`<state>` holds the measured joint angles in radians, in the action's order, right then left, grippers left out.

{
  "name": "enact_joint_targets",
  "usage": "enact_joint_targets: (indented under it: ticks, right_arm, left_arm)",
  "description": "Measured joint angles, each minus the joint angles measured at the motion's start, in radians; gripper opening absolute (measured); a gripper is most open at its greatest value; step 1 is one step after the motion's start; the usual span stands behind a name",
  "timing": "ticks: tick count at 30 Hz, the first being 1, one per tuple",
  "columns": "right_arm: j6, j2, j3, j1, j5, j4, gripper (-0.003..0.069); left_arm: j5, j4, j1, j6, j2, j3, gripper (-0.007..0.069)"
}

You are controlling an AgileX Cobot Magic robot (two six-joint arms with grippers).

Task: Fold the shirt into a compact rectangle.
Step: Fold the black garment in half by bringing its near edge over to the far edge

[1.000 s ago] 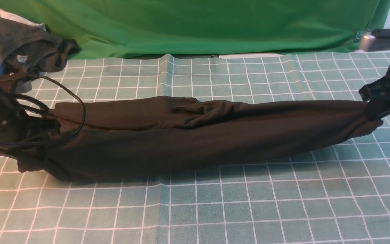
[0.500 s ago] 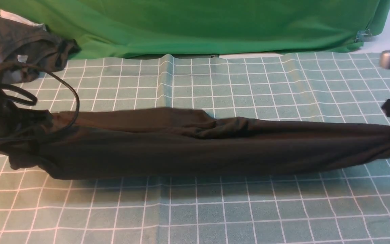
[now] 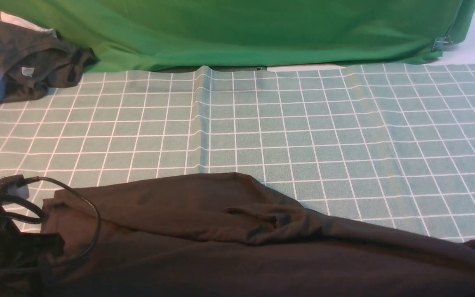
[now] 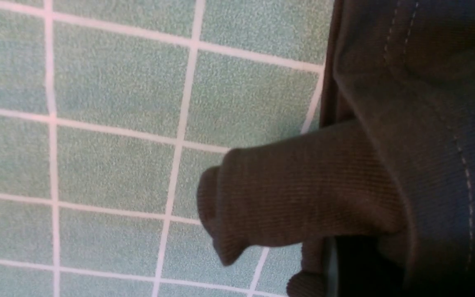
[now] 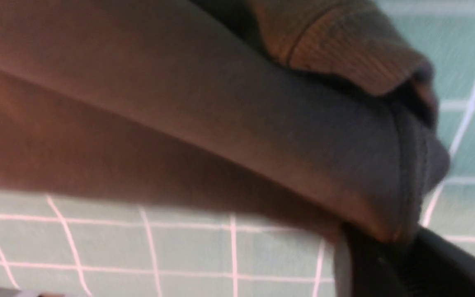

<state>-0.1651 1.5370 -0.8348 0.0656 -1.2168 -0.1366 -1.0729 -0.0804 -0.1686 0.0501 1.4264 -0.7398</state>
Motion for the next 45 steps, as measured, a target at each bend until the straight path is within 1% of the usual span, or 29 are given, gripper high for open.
enact_joint_targets:
  ticks: [2,3,4,6,7,8,9,11,12,14,15,17,18,19,20,22,25,27,28,29,30,31,32,35,36,38,41,45]
  right_arm:
    - [0.002,-0.001,0.013,0.0,-0.003,0.005,0.0246]
    - [0.008,-0.001,0.016,0.001,-0.003,0.007,0.0324]
    - [0.008,-0.002,0.017,0.002,-0.003,0.008,0.0376]
    - [0.01,-0.004,0.016,0.002,-0.003,0.008,0.0443]
    - [0.011,-0.011,0.014,0.002,-0.004,0.005,0.0463]
    - [0.011,-0.013,0.014,0.002,-0.004,0.006,0.0466]
    - [0.009,-0.035,0.001,0.002,-0.002,-0.009,0.0479]
    - [0.001,-0.06,-0.01,0.002,0.005,-0.025,0.0478]
    - [-0.024,-0.095,-0.025,-0.004,0.028,-0.046,0.0472]
    - [-0.051,-0.118,-0.034,-0.017,0.051,-0.051,0.0467]
    - [-0.084,-0.135,-0.039,-0.046,0.082,-0.055,0.0463]
    - [-0.127,-0.13,-0.041,-0.099,0.126,-0.061,0.0461]
    - [-0.127,-0.128,-0.041,-0.104,0.126,-0.061,0.0461]
    - [-0.148,-0.104,-0.041,-0.145,0.151,-0.048,0.046]
    - [-0.155,-0.088,-0.041,-0.164,0.165,-0.033,0.046]
    - [-0.156,-0.048,-0.041,-0.202,0.184,0.006,0.046]
    - [-0.151,0.002,-0.041,-0.243,0.202,0.068,0.046]
    - [-0.155,0.026,-0.041,-0.258,0.227,0.091,0.0442]
    - [-0.157,0.034,-0.041,-0.265,0.243,0.095,0.0416]
    - [-0.157,0.036,-0.041,-0.266,0.243,0.095,0.0416]
    - [-0.158,0.044,-0.041,-0.27,0.255,0.097,0.0358]
    - [-0.158,0.049,-0.041,-0.271,0.258,0.097,0.0321]
    - [-0.158,0.055,-0.041,-0.272,0.26,0.097,0.0259]
    - [-0.156,0.059,-0.042,-0.274,0.248,0.097,0.0095]
    - [-0.153,0.056,-0.044,-0.274,0.24,0.097,0.0064]
    - [-0.15,0.041,-0.056,-0.274,0.214,0.097,0.0041]
    - [-0.147,0.003,-0.073,-0.274,0.195,0.11,0.0037]
    - [-0.125,-0.047,-0.079,-0.274,0.224,0.144,0.0037]
  left_arm:
    - [0.002,0.0,0.0,0.018,-0.001,0.003,0.0155]
    - [0.003,0.0,0.0,0.026,-0.001,0.004,0.0162]
    - [0.003,0.0,0.0,0.029,-0.001,0.004,0.0177]
    - [0.003,0.002,0.0,0.03,-0.001,0.004,0.0218]
    - [0.003,0.009,0.0,0.031,-0.001,0.001,0.0252]
    - [0.002,0.012,0.0,0.031,-0.001,-0.001,0.0267]
    - [-0.009,0.024,0.0,0.032,-0.001,-0.021,0.0328]
    - [-0.02,0.027,0.0,0.033,-0.002,-0.038,0.037]
    - [-0.027,0.027,0.0,0.036,-0.008,-0.07,0.0414]
    - [-0.027,0.023,0.0,0.037,-0.019,-0.1,0.0435]
    - [-0.027,0.014,0.0,0.036,-0.036,-0.131,0.0447]
    - [-0.026,-0.001,0.0,0.017,-0.069,-0.165,0.0449]
    - [-0.026,-0.004,0.0,0.015,-0.072,-0.169,0.0447]
    - [-0.026,-0.016,0.0,-0.009,-0.096,-0.177,0.0438]
    - [-0.026,-0.023,0.0,-0.022,-0.106,-0.178,0.0429]
    - [-0.028,-0.061,0.0,-0.05,-0.117,-0.174,0.0396]
    - [-0.024,-0.112,0.024,-0.082,-0.116,-0.14,0.0321]
    - [-0.002,-0.123,0.084,-0.098,-0.104,-0.092,0.0234]
    - [0.014,-0.124,0.119,-0.102,-0.098,-0.069,0.0189]
    - [0.02,-0.125,0.134,-0.103,-0.096,-0.06,0.018]
    - [0.041,-0.127,0.188,-0.104,-0.082,-0.027,0.0104]
    - [0.054,-0.131,0.219,-0.105,-0.073,-0.016,0.0072]
    - [0.073,-0.138,0.263,-0.105,-0.062,0.001,0.004]
    - [0.105,-0.148,0.348,-0.097,-0.023,0.024,0.0008]
    - [0.112,-0.149,0.361,-0.088,-0.013,0.025,0.0005]
    - [0.126,-0.149,0.382,-0.072,0.01,0.025,0.0002]
    - [0.133,-0.145,0.389,-0.06,0.033,0.025,0.0002]
    - [0.136,-0.13,0.389,-0.058,0.063,0.025,0.0001]
